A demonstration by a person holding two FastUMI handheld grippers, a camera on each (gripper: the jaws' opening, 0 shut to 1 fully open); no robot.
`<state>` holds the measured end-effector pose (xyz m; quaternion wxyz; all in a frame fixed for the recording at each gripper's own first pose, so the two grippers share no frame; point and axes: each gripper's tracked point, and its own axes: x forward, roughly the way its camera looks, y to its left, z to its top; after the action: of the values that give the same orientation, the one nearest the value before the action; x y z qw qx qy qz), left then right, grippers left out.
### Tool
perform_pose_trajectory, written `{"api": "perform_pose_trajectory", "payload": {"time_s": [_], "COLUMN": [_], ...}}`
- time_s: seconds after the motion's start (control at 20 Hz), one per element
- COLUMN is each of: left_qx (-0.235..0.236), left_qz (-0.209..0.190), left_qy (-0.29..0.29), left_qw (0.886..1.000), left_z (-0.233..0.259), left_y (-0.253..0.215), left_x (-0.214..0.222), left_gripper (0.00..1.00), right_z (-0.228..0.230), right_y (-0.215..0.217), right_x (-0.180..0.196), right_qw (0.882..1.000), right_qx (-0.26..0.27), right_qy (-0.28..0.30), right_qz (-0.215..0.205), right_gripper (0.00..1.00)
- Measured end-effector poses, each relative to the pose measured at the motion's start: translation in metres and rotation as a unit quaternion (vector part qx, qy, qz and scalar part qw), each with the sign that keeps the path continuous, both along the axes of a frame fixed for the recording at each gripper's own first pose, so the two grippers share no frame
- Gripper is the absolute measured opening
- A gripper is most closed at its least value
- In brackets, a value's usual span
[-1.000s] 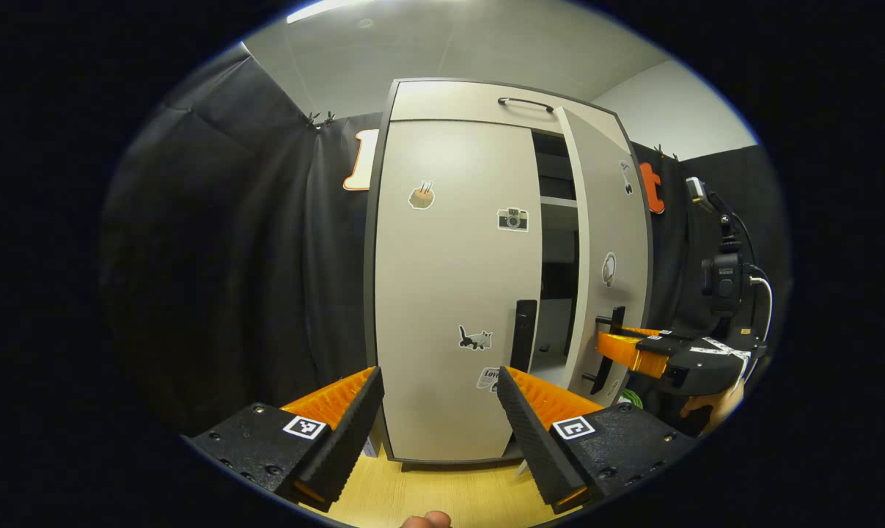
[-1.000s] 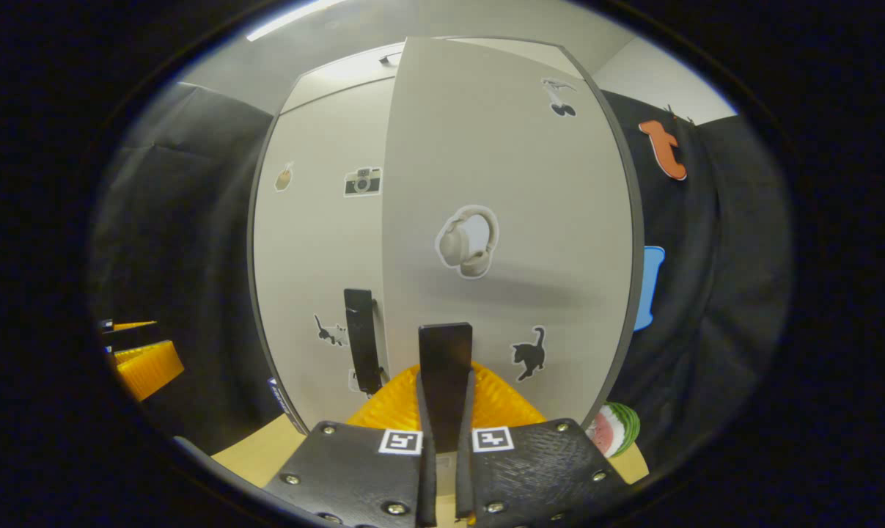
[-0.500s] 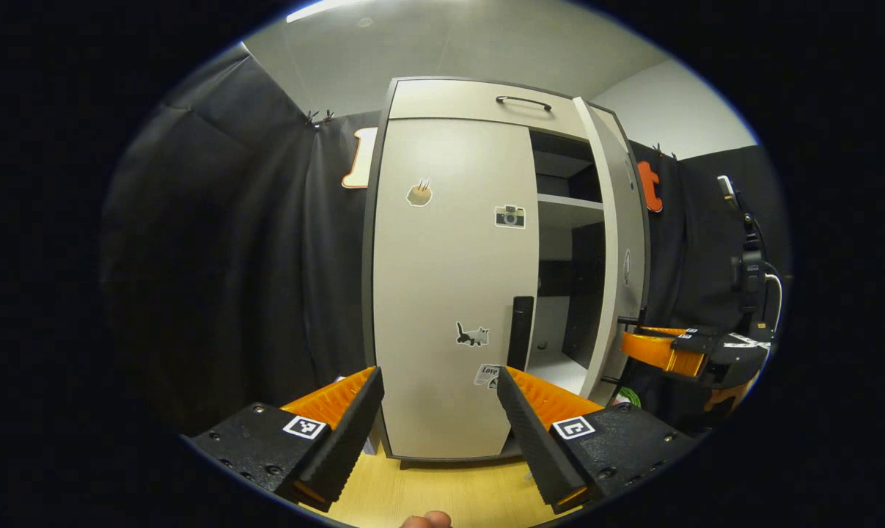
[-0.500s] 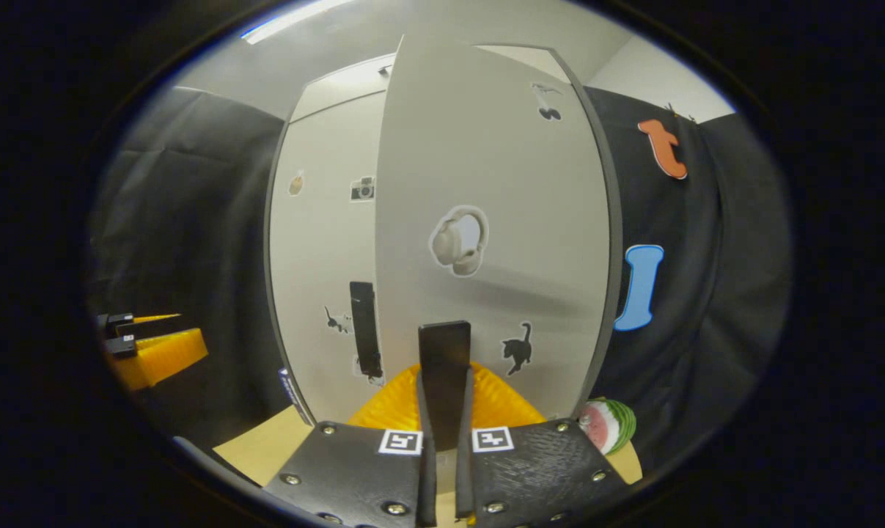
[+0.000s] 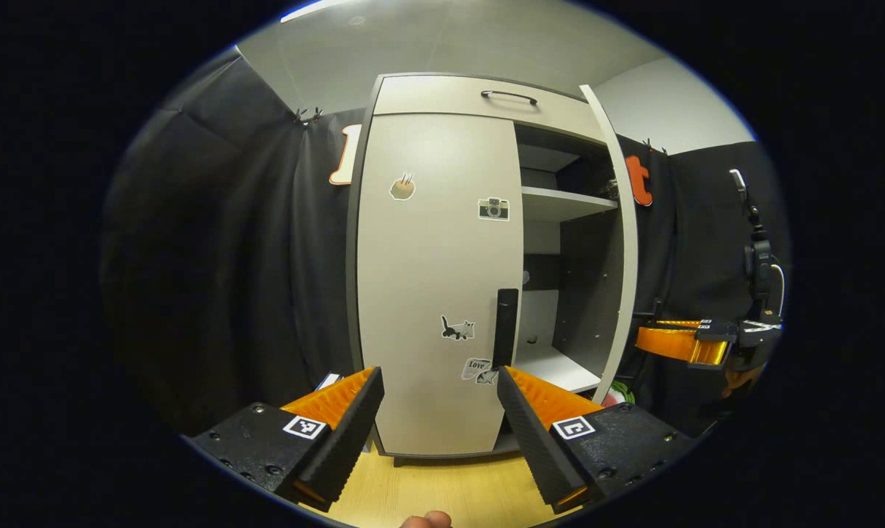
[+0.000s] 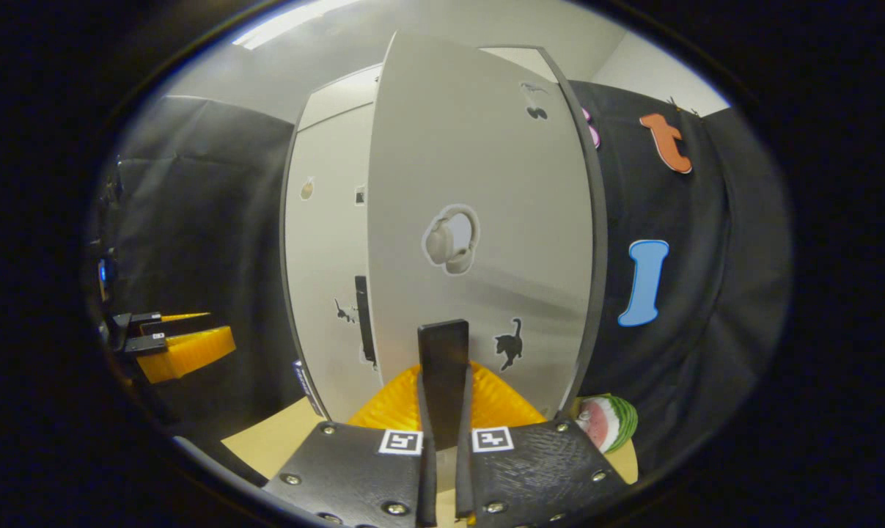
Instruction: Open the right door of the double-door shoe cabinet with the right hand, and open the left door with the left hand.
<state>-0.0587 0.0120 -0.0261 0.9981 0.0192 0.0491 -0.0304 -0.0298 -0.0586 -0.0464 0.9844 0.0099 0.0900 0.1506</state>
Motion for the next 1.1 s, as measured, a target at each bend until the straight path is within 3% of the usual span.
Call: {"api": "perform_pose_trajectory", "payload": {"time_s": [0.4, 0.75, 1.1], "left_qx": [0.001, -0.006, 0.0], "left_qz": [-0.019, -0.047, -0.077], "left_qy": [0.01, 0.022, 0.025], "left_qw": [1.0, 0.999, 0.997], "left_z": [-0.007, -0.013, -0.017], "left_y": [-0.016, -0.044, -0.075], "left_x": [-0.001, -0.003, -0.011], "left_gripper": [0.96, 0.96, 0.96], "right_z": [0.001, 0.004, 0.009], "right_y": [-0.038, -0.091, -0.134], "right_x": [-0.023, -0.034, -0.043], "right_qw": [1.0, 0.997, 0.994], "right_qx": [-0.004, -0.013, -0.006], "right_qy": [0.001, -0.007, -0.011], "right_qz": [-0.01, -0.074, -0.11], "right_gripper": [0.1, 0.05, 0.01]}}
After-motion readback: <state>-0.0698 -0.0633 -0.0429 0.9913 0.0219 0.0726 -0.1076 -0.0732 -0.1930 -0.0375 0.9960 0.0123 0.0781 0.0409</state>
